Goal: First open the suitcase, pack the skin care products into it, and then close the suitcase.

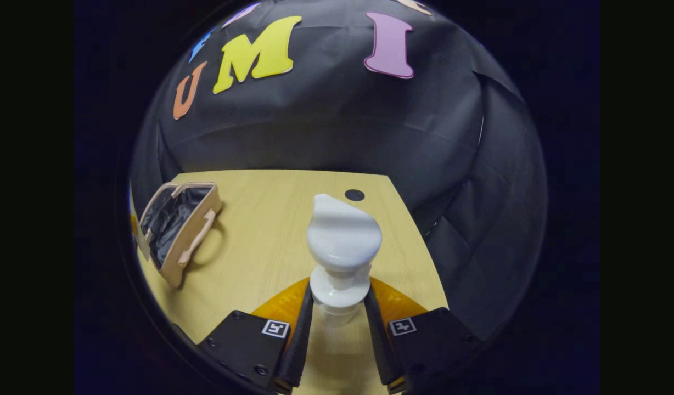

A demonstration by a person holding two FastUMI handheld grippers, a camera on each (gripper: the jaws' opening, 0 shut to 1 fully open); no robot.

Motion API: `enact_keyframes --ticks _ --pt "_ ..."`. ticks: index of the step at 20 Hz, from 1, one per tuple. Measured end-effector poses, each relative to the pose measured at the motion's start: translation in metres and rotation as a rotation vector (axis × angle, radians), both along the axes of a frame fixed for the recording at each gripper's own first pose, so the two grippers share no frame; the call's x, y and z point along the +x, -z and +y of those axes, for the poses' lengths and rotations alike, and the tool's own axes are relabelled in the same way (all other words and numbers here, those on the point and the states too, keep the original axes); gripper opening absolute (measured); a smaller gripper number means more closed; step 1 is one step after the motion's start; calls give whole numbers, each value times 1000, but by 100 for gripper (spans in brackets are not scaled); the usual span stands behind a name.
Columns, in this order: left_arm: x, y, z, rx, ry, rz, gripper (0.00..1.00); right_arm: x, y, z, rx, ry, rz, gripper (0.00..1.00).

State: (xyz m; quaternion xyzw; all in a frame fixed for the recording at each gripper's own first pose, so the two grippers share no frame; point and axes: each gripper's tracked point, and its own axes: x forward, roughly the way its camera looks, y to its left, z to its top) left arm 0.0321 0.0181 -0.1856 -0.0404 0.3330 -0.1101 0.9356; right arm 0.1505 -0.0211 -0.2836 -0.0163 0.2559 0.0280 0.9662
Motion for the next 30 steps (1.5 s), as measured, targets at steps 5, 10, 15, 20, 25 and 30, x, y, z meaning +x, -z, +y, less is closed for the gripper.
enact_keyframes --ticks 5,10,15,20,25,30 --pt "6 16 67 19 -63 34 37 -57 -28 37 55 -4 9 46" --pt "28 77 95 66 -48 197 37 -95 -56 70 66 -11 -26 48" --pt "44 104 100 72 -18 234 37 -119 -74 71 47 32 -34 48" --pt "58 117 105 110 31 264 37 -135 -67 72 28 59 -1 49" --pt "75 119 100 133 56 263 37 -137 -62 73 10 75 29 48" --pt "91 129 105 120 39 271 37 -139 -62 84 -10 43 50 49"
